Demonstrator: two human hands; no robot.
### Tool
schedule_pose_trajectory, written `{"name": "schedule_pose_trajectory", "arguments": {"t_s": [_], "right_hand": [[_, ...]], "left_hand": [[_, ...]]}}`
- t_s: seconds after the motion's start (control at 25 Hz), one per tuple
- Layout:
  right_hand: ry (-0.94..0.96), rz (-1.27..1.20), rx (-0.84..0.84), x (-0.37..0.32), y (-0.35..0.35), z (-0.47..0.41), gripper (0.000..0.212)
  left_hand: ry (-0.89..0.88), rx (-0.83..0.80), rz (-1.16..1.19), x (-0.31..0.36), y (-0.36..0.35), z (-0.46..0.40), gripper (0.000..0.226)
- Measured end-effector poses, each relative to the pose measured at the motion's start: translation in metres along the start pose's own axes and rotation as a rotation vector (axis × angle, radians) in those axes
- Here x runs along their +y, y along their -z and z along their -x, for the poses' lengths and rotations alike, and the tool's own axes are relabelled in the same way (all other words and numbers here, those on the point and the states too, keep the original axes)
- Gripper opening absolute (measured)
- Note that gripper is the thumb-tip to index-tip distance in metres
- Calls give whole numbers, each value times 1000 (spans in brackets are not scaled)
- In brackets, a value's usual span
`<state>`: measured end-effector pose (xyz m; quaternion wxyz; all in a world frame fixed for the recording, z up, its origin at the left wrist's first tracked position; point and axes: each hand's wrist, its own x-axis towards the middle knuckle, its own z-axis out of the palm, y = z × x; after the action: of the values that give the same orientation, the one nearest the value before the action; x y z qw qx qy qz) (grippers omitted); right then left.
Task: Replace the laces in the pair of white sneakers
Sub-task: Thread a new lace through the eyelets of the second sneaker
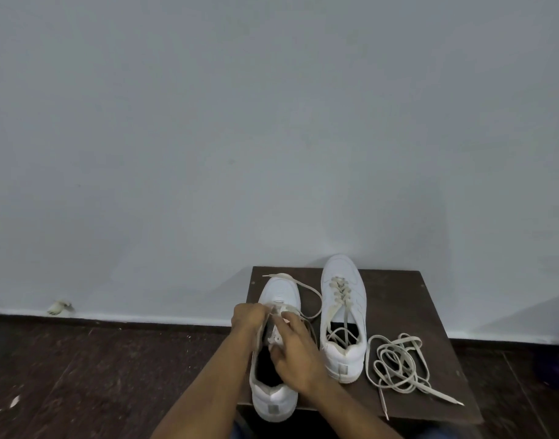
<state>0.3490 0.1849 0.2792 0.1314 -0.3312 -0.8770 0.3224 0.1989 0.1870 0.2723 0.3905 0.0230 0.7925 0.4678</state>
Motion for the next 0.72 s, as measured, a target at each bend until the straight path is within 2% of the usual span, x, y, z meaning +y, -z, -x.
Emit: {"name": "schedule_pose_trajectory", "arguments": {"t_s": [0.08,0.16,0.24,0.32,0.4,0.48,0.6,0.64,0.72], "right_hand": [[167,160,145,1,-10,18,41],[335,209,146,3,-20,31,11],[402,255,131,10,-29,41,23],[383,359,84,15,-30,48,37],[362,432,6,10,-30,47,41],[300,440,-55,6,-31,46,41],[234,401,-132,-4,-20,44,39],[235,360,-150,-7,-16,44,43],[224,318,-198,-8,-13,44,50]], "left_hand": [[68,-33,98,-4,-2,-3,13],[93,-53,94,-10,-4,-5,14],[48,-49,10,-15,-7,-4,22],[-22,-5,-100,-15,-5,1,18],[-119,57,-46,-3,4,14,20],[-155,76,261,23,19,29,24],[-69,-102,1002,83,48,50,33],[-68,-163,1161,110,62,59,37],[-211,-256,1309,162,96,71,31]]}}
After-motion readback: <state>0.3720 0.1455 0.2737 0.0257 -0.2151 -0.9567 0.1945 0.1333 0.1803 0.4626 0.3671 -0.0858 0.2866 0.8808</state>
